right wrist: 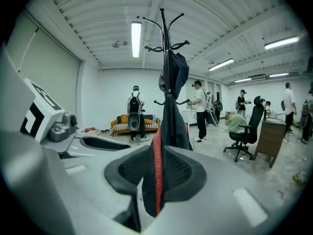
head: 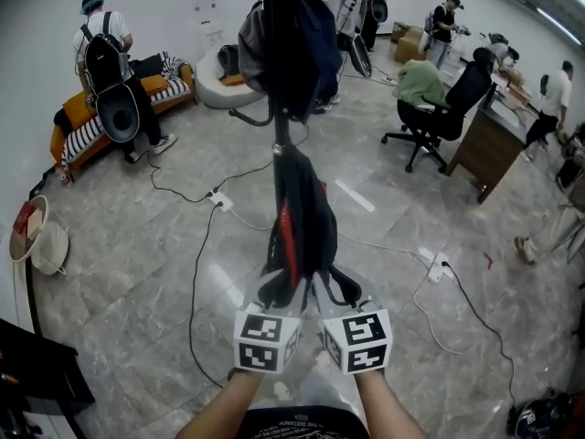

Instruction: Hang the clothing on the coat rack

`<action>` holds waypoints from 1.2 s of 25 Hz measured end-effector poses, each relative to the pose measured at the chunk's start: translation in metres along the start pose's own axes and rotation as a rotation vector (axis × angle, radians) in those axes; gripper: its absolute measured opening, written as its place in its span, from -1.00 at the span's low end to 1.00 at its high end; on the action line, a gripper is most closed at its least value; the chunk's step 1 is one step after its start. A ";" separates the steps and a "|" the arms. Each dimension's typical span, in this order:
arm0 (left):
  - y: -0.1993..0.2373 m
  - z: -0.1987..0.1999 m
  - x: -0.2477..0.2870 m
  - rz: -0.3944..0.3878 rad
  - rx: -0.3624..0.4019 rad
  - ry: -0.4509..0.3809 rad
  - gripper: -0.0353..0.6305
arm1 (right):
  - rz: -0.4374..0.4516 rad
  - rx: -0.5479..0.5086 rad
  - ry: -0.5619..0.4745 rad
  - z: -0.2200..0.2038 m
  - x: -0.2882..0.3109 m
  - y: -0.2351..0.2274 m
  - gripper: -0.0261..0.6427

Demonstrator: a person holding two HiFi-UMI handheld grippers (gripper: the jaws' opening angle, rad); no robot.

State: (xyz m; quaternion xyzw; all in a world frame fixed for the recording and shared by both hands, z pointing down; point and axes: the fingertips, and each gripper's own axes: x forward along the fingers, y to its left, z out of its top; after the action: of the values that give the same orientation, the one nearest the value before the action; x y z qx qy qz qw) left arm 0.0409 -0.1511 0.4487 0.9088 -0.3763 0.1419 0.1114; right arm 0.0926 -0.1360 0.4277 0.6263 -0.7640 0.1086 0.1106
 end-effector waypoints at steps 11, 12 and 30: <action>-0.009 0.005 -0.027 -0.030 0.026 -0.037 -0.82 | -0.008 0.028 -0.038 0.008 -0.025 0.026 -0.87; -0.009 0.007 -0.028 -0.031 0.027 -0.044 -0.85 | -0.008 0.030 -0.042 0.009 -0.026 0.027 -0.89; -0.008 0.017 -0.033 -0.075 -0.009 -0.101 -0.88 | 0.008 0.038 -0.070 0.017 -0.031 0.039 -0.91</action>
State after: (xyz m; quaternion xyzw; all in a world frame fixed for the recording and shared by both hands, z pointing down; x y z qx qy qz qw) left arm 0.0275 -0.1292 0.4206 0.9277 -0.3477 0.0900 0.1018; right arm 0.0595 -0.1045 0.4014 0.6286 -0.7678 0.1014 0.0714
